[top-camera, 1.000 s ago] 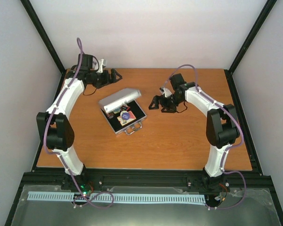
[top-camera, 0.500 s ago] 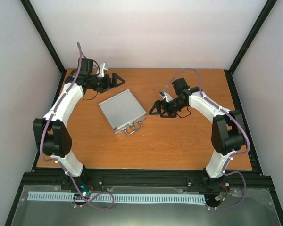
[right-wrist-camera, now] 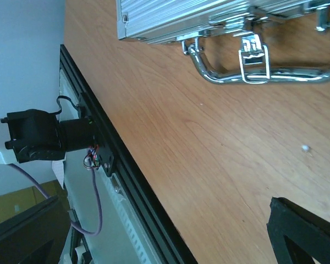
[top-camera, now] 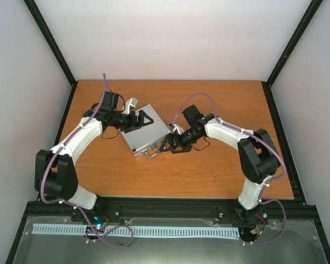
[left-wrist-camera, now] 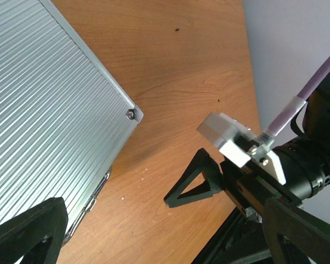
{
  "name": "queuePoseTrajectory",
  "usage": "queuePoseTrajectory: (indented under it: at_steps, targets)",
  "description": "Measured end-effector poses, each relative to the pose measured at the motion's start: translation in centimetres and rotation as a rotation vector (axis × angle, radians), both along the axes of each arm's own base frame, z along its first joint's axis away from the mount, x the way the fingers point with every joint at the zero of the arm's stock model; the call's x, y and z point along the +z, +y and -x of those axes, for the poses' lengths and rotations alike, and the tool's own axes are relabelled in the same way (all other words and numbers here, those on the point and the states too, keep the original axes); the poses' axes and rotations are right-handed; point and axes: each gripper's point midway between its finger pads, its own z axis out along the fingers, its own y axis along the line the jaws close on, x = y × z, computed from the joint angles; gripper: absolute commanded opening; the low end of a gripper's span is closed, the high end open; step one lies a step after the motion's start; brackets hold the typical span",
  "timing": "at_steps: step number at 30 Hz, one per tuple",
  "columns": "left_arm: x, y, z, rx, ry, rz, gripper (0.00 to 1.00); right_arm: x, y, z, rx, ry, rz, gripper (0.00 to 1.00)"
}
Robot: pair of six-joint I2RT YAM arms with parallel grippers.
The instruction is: Pack up texas hold em set
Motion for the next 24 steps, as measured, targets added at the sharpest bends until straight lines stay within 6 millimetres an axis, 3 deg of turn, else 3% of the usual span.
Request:
queuePoseTrajectory:
  at_steps: [11,24]
  targets:
    - [-3.2,-0.2,-0.1,-0.007,0.064,0.002,1.00,-2.1,4.2,0.8,0.067,-0.006,0.017,1.00]
    - [-5.9,-0.3,-0.4,-0.003,0.142,-0.011,1.00,-4.1,5.7,-2.5,0.055,-0.086,0.076,1.00]
